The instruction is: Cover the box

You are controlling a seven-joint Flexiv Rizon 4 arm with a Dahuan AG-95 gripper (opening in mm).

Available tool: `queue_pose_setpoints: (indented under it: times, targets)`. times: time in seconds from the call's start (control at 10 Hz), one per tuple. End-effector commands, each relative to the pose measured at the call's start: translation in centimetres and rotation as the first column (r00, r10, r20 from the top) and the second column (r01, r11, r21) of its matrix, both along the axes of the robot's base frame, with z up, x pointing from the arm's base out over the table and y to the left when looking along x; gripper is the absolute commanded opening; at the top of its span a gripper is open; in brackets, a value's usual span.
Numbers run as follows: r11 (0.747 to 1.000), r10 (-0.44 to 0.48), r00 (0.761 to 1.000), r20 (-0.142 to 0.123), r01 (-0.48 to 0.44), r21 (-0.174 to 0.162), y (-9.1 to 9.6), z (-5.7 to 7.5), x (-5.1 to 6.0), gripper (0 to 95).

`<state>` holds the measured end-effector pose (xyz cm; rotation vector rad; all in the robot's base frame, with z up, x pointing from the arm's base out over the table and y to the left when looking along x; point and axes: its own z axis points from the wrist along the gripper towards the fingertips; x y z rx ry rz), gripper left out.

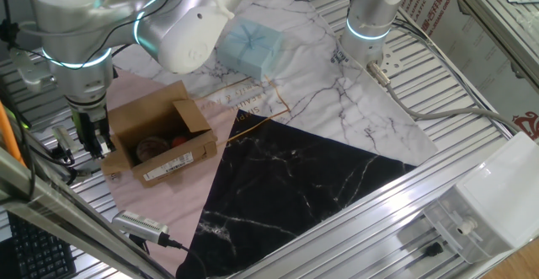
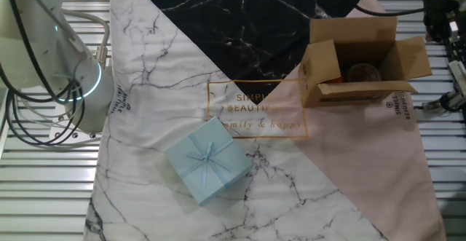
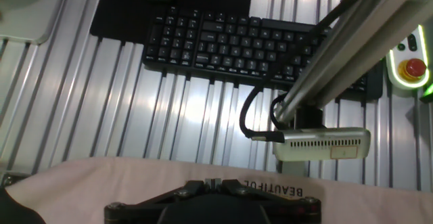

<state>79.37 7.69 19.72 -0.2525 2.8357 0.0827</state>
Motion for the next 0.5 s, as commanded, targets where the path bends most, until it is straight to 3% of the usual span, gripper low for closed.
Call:
queue_pose_setpoints:
  times: [0.1, 0.5]
  targets:
    - [1.000, 0.002, 1.000, 0.007, -0.002, 0.004, -0.04, -0.09, 0.07, 0.0]
    - [1.000, 0.008, 1.000, 0.026, -0.009, 0.013, -0.20, -0.32, 0.28, 0.0]
